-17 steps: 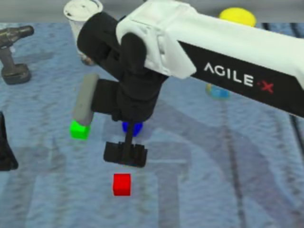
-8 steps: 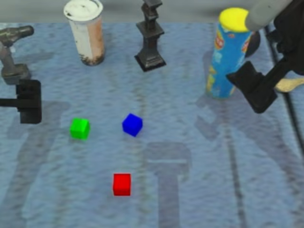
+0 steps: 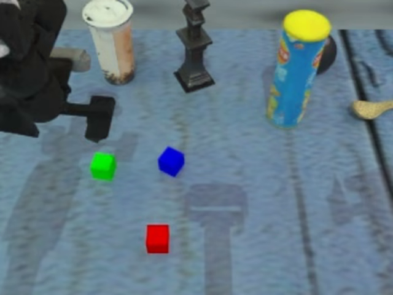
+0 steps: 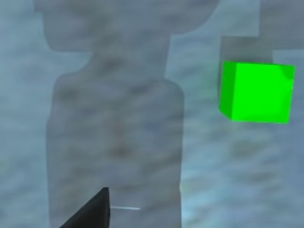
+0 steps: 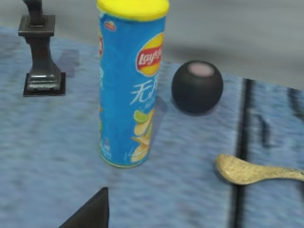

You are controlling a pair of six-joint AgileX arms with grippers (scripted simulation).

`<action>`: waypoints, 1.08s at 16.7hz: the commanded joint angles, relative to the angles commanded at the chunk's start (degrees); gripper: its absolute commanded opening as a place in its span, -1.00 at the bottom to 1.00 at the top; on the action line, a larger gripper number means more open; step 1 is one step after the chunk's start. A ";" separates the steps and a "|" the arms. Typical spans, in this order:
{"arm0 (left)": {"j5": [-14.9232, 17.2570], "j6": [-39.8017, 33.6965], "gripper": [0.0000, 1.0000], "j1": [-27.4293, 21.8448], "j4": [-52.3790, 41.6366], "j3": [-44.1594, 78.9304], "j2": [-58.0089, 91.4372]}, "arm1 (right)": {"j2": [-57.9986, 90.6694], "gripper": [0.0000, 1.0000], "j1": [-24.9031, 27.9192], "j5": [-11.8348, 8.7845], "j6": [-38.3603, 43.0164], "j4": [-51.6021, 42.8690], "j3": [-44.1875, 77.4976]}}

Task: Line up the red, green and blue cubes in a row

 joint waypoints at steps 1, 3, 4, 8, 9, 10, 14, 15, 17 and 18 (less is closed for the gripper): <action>0.02 -0.18 1.00 -0.52 -1.88 2.93 3.56 | -4.68 1.00 -1.79 0.37 1.11 2.65 -4.57; 0.02 -0.51 1.00 -1.48 -5.28 8.58 10.21 | -12.93 1.00 -4.85 1.11 3.04 7.39 -12.32; 0.02 -0.65 1.00 -1.88 -6.66 10.98 13.03 | -16.37 1.00 -6.10 1.47 3.84 9.40 -15.49; -0.01 -0.98 1.00 -2.85 -9.97 16.85 19.83 | -24.50 1.00 -9.05 2.43 5.80 14.32 -22.98; -0.01 -1.00 1.00 -2.92 -10.20 17.27 20.31 | -25.06 1.00 -9.26 2.50 5.95 14.70 -23.47; -0.01 -1.00 1.00 -2.92 -10.20 17.27 20.31 | -25.06 1.00 -9.26 2.50 5.95 14.70 -23.47; -0.01 -0.99 1.00 -2.66 -10.22 17.37 20.49 | -25.06 1.00 -9.26 2.50 5.95 14.70 -23.47; -0.01 -0.96 1.00 -2.69 -10.03 17.24 20.56 | -25.06 1.00 -9.26 2.50 5.95 14.70 -23.47; 0.00 -0.86 1.00 -2.79 -7.89 15.87 21.43 | -25.06 1.00 -9.26 2.50 5.95 14.70 -23.47; 0.01 -0.84 1.00 -2.81 -5.99 14.81 22.19 | -25.06 1.00 -9.26 2.50 5.95 14.70 -23.47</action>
